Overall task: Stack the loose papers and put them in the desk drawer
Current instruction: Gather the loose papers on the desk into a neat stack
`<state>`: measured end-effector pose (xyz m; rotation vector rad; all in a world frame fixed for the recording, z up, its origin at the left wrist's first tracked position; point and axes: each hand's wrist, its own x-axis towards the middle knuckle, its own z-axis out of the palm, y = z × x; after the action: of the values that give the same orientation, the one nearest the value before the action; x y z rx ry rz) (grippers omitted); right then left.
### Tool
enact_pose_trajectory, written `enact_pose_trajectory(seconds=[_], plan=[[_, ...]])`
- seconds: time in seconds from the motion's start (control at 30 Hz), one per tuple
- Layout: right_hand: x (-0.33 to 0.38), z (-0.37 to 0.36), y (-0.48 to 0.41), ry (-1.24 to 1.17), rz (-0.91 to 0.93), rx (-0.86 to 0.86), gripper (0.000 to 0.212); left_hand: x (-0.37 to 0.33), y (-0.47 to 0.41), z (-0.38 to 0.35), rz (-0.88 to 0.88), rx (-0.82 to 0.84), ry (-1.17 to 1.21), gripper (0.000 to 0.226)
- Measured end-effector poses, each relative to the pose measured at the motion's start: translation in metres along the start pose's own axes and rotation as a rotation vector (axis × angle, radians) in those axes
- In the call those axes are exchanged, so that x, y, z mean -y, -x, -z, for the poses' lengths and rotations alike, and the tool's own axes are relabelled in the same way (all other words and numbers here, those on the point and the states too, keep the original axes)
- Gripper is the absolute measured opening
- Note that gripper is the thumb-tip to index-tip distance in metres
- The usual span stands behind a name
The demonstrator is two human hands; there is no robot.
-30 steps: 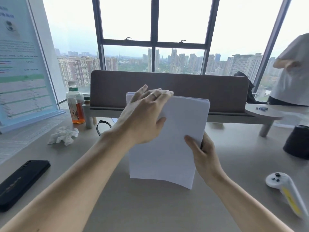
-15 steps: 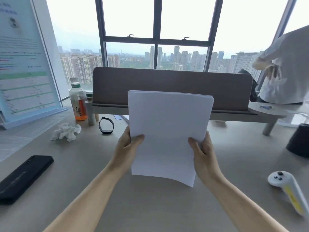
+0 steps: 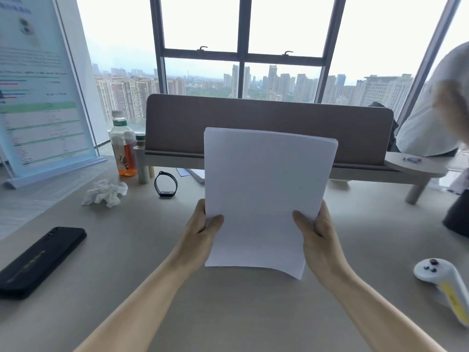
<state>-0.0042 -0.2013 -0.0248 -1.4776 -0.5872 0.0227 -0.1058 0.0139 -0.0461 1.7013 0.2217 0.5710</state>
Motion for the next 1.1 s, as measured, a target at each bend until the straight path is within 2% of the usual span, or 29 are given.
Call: enact_pose_trajectory(seconds=[0.1, 0.23, 0.3, 0.33, 0.4, 0.43, 0.5, 0.53, 0.6, 0.67, 0.73, 0.87, 0.93, 1.0, 1.1], plan=[[-0.006, 0.003, 0.002, 0.002, -0.027, -0.03, 0.028, 0.006, 0.002, 0.002, -0.009, 0.025, 0.0, 0.039], [-0.01, 0.003, 0.01, 0.011, -0.069, 0.014, 0.039, 0.013, 0.007, 0.003, 0.02, 0.103, -0.021, 0.041], [-0.009, 0.004, 0.01, 0.069, -0.039, 0.011, 0.043, -0.002, 0.0, 0.005, -0.014, 0.052, -0.061, 0.034], [-0.009, 0.005, 0.01, 0.084, -0.024, 0.013, 0.044, -0.016, -0.005, 0.007, -0.088, -0.067, -0.121, 0.041], [-0.009, 0.005, 0.011, 0.105, -0.001, 0.018, 0.045, -0.067, -0.016, 0.012, -0.372, -0.309, -0.392, 0.076], [-0.009, 0.005, 0.013, 0.114, 0.005, 0.023, 0.046, -0.097, -0.022, 0.011, -0.533, -0.319, -0.56, 0.091], [-0.007, 0.004, 0.016, 0.127, 0.014, 0.031, 0.048, -0.156, -0.033, -0.001, -0.751, -0.118, -0.931, 0.098], [-0.007, 0.004, 0.017, 0.129, 0.012, 0.03, 0.048, -0.176, -0.037, -0.012, -0.761, 0.03, -1.094, 0.093], [-0.006, 0.003, 0.019, 0.129, 0.011, 0.031, 0.047, -0.196, -0.047, -0.03, -0.596, 0.282, -1.278, 0.064], [-0.006, 0.004, 0.022, 0.12, 0.012, 0.031, 0.045, -0.199, -0.054, -0.037, -0.467, 0.346, -1.335, 0.025], [-0.005, 0.005, 0.023, 0.139, 0.006, 0.02, 0.04, -0.196, -0.055, -0.035, -0.451, 0.355, -1.316, 0.014], [-0.005, 0.027, 0.016, 0.184, -0.023, -0.075, 0.011, -0.187, -0.044, -0.019, -0.521, 0.331, -1.142, 0.012], [-0.006, 0.048, 0.011, 0.195, -0.058, -0.127, 0.018, -0.178, -0.045, 0.006, -0.495, 0.235, -0.938, 0.009], [-0.005, 0.066, 0.01, 0.106, -0.098, -0.153, 0.025, -0.166, -0.044, 0.031, -0.413, 0.156, -0.658, 0.006], [0.002, 0.066, 0.008, -0.068, -0.161, 0.004, 0.024, -0.127, -0.029, 0.042, -0.237, 0.08, -0.19, 0.026]])
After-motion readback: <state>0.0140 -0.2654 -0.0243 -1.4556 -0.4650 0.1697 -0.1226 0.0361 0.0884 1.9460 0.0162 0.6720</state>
